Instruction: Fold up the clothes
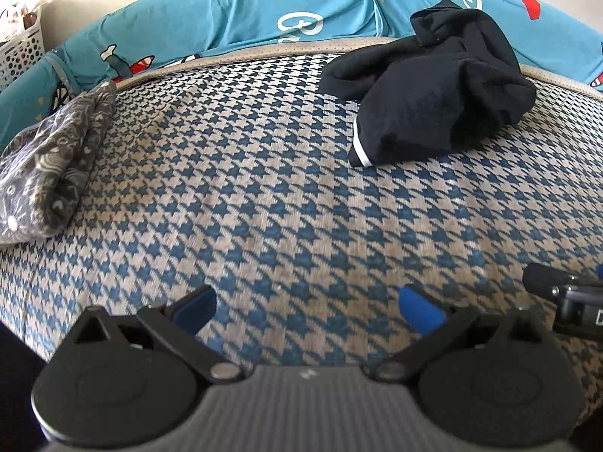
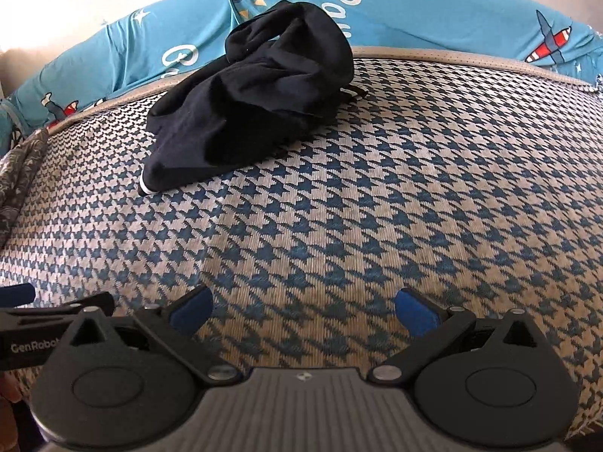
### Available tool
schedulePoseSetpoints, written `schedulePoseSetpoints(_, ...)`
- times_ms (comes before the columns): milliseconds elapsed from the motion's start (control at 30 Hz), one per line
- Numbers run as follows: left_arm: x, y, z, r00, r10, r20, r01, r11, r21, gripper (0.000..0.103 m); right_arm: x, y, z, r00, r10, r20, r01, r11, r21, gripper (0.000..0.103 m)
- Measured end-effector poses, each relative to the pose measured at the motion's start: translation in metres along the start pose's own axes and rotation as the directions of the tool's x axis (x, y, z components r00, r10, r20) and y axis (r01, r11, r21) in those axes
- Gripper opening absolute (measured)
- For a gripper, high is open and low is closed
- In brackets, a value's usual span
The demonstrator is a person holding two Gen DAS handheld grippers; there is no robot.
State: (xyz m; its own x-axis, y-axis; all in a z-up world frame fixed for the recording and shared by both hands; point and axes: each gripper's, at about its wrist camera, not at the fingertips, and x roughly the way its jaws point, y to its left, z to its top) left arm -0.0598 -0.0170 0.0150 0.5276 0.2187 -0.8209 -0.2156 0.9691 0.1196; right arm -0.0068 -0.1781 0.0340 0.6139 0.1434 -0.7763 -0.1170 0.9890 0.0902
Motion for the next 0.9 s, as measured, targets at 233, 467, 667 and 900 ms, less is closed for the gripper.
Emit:
schedulePoseSetpoints(233,-0.023,0.000,0.000,0.999,-0.024,0.028,0.025,0.999,-0.042,0.103,-0.011,-0.002,-0.005,1.000,0.009,0.016,-0.010,1.000,0.019,0.103)
schedulePoseSetpoints(467,-0.043,-0.001,0.000,0.998,-0.016,0.056,0.018,0.999,-0.049,0.103,-0.024,-0.001,-0.008,0.999,-0.009,0.044,0.010,1.000,-0.011,0.103)
schedulePoseSetpoints(667,-0.054,-0.003,-0.002,0.998,-0.007,0.069,0.010,0.999,-0.041,0.103,-0.037,-0.006,-0.013,0.998,0.016,0.062,-0.016,1.000,0.000,0.103)
schedulePoseSetpoints(900,-0.059,-0.005,-0.007,0.998,0.001,0.069,0.002,0.999,-0.035,0.103,-0.041,-0.008,-0.016,0.998,0.028,0.062,-0.029,1.000,0.003,0.103)
